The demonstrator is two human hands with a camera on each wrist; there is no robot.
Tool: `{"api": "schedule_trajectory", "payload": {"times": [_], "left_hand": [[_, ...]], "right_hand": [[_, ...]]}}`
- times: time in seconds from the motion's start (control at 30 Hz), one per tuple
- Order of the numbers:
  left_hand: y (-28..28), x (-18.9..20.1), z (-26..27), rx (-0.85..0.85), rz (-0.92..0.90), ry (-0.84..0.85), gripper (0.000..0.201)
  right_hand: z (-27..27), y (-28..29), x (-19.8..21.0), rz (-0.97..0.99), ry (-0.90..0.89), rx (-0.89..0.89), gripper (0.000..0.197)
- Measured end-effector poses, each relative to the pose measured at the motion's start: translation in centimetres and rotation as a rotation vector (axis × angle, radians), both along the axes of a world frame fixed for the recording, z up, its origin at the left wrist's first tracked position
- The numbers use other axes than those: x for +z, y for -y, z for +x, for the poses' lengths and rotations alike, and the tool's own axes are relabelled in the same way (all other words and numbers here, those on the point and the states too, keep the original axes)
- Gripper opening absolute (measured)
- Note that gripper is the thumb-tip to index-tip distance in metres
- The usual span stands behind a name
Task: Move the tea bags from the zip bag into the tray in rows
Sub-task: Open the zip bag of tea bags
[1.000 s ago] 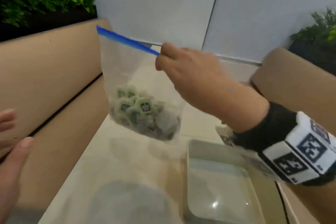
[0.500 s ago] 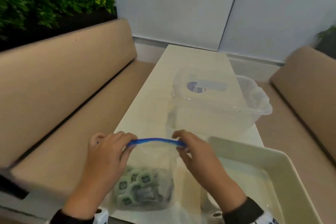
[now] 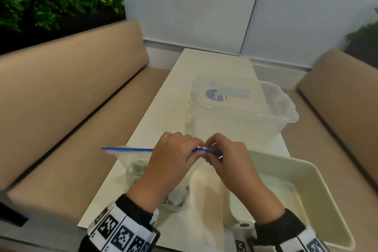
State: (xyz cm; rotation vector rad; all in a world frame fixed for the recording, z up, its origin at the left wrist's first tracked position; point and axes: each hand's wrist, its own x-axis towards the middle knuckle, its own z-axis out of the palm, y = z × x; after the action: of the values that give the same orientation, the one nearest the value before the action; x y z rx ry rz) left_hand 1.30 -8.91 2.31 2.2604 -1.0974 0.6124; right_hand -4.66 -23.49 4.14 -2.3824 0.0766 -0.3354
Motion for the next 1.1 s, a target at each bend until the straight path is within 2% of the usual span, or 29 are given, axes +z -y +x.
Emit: {"api": "schedule_trajectory", "payload": {"times": [0.07, 0.13, 0.23, 0.3, 0.4, 0.5, 0.6, 0.67, 0.73, 0.77, 0.83, 0.87, 0.97, 1.03, 1.07, 1.1], "left_hand": [[-0.2, 0.2, 0.3, -0.027, 0.017, 0.023, 0.03], [-1.5, 0.1, 1.1, -0.016, 0.016, 0.038, 0.031], [-6.8, -0.7, 3.1, 0.088, -0.031, 0.003, 0.033], [-10.8, -0.9, 3.7, 0.173, 0.005, 0.015, 0.036], [-14.4, -0.6, 3.6, 0.256, -0.063, -0.035, 0.036], [-13.6, 0.5, 3.0, 0.167, -0.166, -0.206, 0.032], [-10.3, 0.6, 2.6, 0.003, 0.027, -0.319, 0.033], [-8.4, 0.0, 2.9, -0.04, 0.18, -0.438, 0.039], [-7.1, -0.6, 3.4, -0.006, 0.286, -0.538, 0.044], [-6.6, -0.6, 3.6, 0.017, 0.327, -0.568, 0.044], [-5.8, -0.5, 4.1, 0.06, 0.368, -0.618, 0.036], [-5.5, -0.2, 4.4, 0.098, 0.366, -0.644, 0.035], [-5.0, 1.4, 4.7, 0.266, 0.371, -0.638, 0.039], [-5.2, 2.5, 4.6, 0.389, 0.3, -0.561, 0.028], [-5.6, 3.0, 4.4, 0.418, 0.257, -0.535, 0.013], [-6.0, 3.4, 4.0, 0.439, 0.214, -0.516, 0.022]], "right_hand": [[0.0, -0.1, 0.1, -0.05, 0.04, 0.018, 0.006], [-0.1, 0.7, 0.0, -0.108, 0.056, -0.009, 0.011], [-0.6, 3.7, 0.2, -0.147, 0.045, -0.138, 0.024], [-0.9, 5.1, 0.6, -0.184, -0.005, -0.182, 0.02], [-0.1, 4.8, 1.1, -0.332, -0.012, -0.113, 0.009], [1.1, 2.8, 1.7, -0.448, -0.034, 0.039, 0.015], [1.7, 0.1, 1.8, -0.6, 0.033, 0.205, 0.043], [2.0, -1.1, 1.4, -0.751, 0.047, 0.226, 0.053], [2.5, -1.7, 1.2, -0.867, -0.002, 0.186, 0.055], [2.7, -1.9, 1.2, -0.9, -0.05, 0.188, 0.048], [3.1, -2.1, 1.1, -0.889, -0.131, 0.255, 0.027], [3.3, -1.9, 1.1, -0.874, -0.14, 0.281, 0.024], [3.4, -2.2, 2.2, -0.786, -0.141, 0.326, 0.021], [3.1, -2.4, 3.9, -0.685, -0.134, 0.385, 0.019], [2.9, -2.4, 4.7, -0.648, -0.153, 0.409, 0.018], [2.7, -2.3, 5.4, -0.638, -0.181, 0.427, 0.014]]}}
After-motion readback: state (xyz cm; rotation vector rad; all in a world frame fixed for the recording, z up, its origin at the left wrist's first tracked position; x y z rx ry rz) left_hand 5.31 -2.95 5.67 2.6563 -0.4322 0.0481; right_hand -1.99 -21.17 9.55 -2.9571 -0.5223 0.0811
